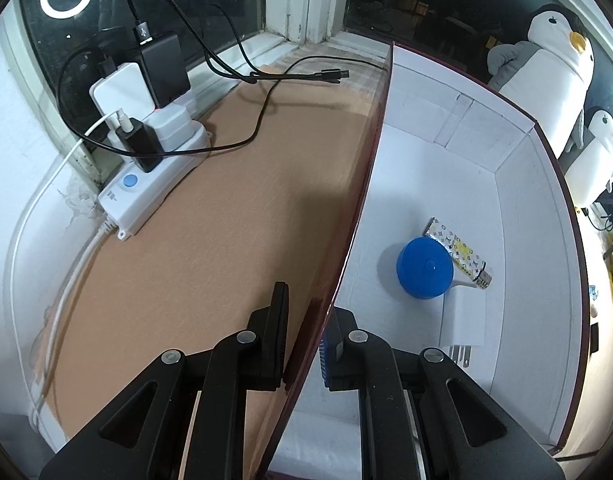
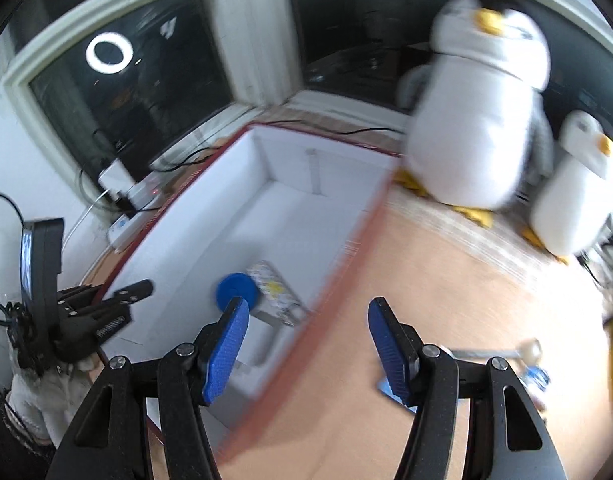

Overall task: Organize rigid objects
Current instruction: 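Return the right tool and grasp the black cylinder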

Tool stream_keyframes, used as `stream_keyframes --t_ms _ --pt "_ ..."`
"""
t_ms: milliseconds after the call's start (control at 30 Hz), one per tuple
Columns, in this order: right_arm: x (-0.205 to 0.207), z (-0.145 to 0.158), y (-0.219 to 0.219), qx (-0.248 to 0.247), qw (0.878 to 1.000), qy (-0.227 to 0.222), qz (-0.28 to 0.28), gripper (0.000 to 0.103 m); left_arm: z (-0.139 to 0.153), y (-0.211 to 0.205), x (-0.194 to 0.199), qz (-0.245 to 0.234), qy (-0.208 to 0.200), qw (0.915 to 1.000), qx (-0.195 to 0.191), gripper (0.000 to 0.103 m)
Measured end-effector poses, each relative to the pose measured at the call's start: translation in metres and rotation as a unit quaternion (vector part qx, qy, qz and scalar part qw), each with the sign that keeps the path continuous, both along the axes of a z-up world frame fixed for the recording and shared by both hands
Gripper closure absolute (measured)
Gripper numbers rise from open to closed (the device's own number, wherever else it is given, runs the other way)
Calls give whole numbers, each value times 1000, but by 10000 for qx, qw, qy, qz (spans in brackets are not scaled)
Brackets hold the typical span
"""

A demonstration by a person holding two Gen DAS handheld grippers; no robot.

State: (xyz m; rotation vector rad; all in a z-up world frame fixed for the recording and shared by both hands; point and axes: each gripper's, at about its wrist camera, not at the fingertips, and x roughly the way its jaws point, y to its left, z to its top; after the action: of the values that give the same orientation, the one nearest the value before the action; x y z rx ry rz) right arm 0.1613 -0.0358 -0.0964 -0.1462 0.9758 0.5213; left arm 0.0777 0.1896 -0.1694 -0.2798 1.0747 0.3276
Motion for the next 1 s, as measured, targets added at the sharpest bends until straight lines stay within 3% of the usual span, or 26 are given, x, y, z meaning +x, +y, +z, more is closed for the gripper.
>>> stream_keyframes --t_ms 267,567,900,1000 --pt "-7 -8 -103 -98 9957 -35 -923 45 3 -4 -9 16 86 9999 81 90" --pt "-7 -66 -214 -734 9785 445 -1877 45 6 -9 -16 75 135 9997 162 86" --pt "5 -104 -243 -915 9719 757 -2032 45 9 -11 -22 201 173 9994 237 86" --pt "9 -110 -242 -936 9721 821 -1990 51 10 -11 -24 242 180 9992 260 86"
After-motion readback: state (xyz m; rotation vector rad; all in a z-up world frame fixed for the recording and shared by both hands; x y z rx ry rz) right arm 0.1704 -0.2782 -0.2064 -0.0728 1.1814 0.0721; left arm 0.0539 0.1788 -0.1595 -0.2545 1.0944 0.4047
